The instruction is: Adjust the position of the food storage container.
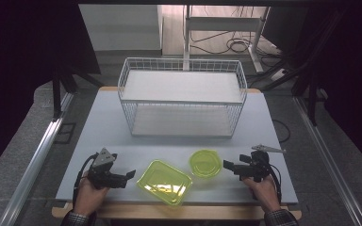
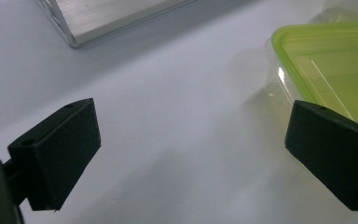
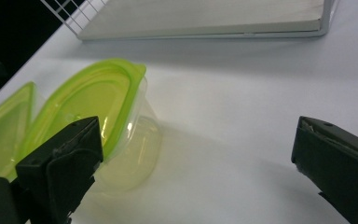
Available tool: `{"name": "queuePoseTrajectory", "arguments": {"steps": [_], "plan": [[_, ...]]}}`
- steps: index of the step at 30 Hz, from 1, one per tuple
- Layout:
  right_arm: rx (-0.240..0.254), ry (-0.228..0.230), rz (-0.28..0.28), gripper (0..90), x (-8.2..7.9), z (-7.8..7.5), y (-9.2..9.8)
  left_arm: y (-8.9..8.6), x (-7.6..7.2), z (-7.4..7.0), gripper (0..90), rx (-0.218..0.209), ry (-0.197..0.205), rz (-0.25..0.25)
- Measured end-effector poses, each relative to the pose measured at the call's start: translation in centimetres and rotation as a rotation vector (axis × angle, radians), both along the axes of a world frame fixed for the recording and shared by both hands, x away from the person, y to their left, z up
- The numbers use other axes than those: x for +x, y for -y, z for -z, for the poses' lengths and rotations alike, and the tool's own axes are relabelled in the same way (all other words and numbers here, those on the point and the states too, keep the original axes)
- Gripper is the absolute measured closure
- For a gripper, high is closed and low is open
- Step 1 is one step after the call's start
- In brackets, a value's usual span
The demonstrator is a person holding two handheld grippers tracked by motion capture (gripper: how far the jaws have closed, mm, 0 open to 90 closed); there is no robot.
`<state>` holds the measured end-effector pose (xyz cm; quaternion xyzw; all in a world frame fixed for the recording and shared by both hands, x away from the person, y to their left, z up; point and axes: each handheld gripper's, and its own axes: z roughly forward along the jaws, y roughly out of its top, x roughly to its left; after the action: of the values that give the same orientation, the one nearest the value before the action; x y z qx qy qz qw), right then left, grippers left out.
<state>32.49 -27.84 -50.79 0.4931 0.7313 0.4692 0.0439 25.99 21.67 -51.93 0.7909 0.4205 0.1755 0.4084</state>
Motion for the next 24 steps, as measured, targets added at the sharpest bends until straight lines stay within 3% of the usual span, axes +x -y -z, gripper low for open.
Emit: {"name": "queuePoseTrajectory", "arguments": {"steps": [4,12,17,24], "plan": [[-0.038,-0.005,-0.031,1.2,0.0,0.2,-0.3,0.0,0.1,0.0,3.3,-0.017,0.018,-0.005],[-0.095,0.012,-0.046,3.9,-0.2,-0.2,-0.7,0.5,0.3,0.4,3.7,-0.019,0.005,0.027],[-0.116,0.017,-0.043,11.0,-0.2,-0.4,-0.8,0.6,0.4,0.4,3.8,-0.012,0.009,0.021],[-0.116,0.065,-0.024,25.3,-0.6,-1.3,-0.5,0.7,0.4,0.4,4.1,-0.01,0.012,0.022]]}}
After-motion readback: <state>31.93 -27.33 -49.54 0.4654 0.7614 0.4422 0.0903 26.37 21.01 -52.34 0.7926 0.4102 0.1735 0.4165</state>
